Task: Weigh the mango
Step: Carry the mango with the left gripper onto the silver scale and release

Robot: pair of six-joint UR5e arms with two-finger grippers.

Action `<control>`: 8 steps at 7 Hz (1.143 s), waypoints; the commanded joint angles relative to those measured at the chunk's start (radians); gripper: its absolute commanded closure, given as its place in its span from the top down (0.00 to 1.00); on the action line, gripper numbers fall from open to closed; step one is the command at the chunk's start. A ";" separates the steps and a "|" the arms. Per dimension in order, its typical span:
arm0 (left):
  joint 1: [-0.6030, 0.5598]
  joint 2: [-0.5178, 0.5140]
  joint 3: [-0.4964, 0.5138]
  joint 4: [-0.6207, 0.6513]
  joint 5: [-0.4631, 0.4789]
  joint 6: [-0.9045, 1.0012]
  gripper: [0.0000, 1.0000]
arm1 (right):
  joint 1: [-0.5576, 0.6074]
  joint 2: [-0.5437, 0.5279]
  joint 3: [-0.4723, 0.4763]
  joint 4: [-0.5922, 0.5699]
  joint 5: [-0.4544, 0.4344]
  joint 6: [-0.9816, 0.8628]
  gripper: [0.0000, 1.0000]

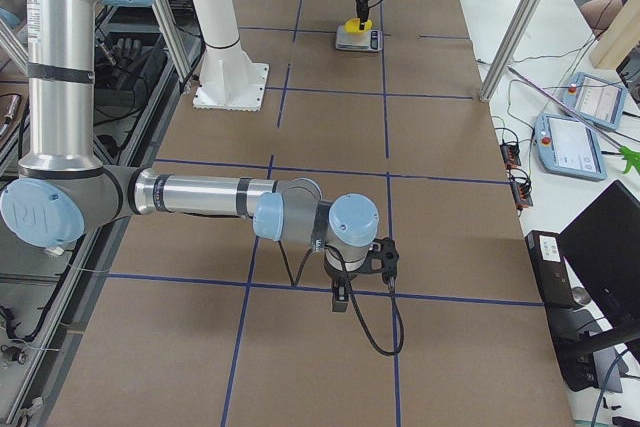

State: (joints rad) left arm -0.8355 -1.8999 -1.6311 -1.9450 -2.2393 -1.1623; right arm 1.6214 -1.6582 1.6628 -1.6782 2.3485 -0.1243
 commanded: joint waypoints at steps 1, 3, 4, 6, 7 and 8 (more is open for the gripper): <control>0.015 -0.015 0.011 0.001 0.021 -0.005 0.99 | 0.000 0.000 0.000 0.000 0.000 0.000 1.00; -0.043 -0.004 -0.031 0.006 0.020 0.009 1.00 | 0.000 -0.002 0.000 0.000 0.000 0.000 1.00; -0.153 0.027 -0.111 0.055 0.006 0.162 1.00 | 0.000 0.000 0.000 0.000 0.000 0.000 1.00; -0.331 0.151 -0.199 0.275 0.004 0.562 1.00 | 0.000 -0.002 0.000 0.000 0.000 0.000 1.00; -0.488 0.186 -0.181 0.329 -0.015 0.774 1.00 | 0.000 0.000 0.000 0.000 0.000 0.000 1.00; -0.625 0.223 -0.146 0.407 -0.087 0.999 1.00 | 0.000 0.000 0.000 0.000 0.000 0.000 1.00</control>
State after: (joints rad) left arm -1.2895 -1.7243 -1.8048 -1.6311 -2.2644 -0.4369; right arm 1.6214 -1.6587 1.6629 -1.6782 2.3485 -0.1243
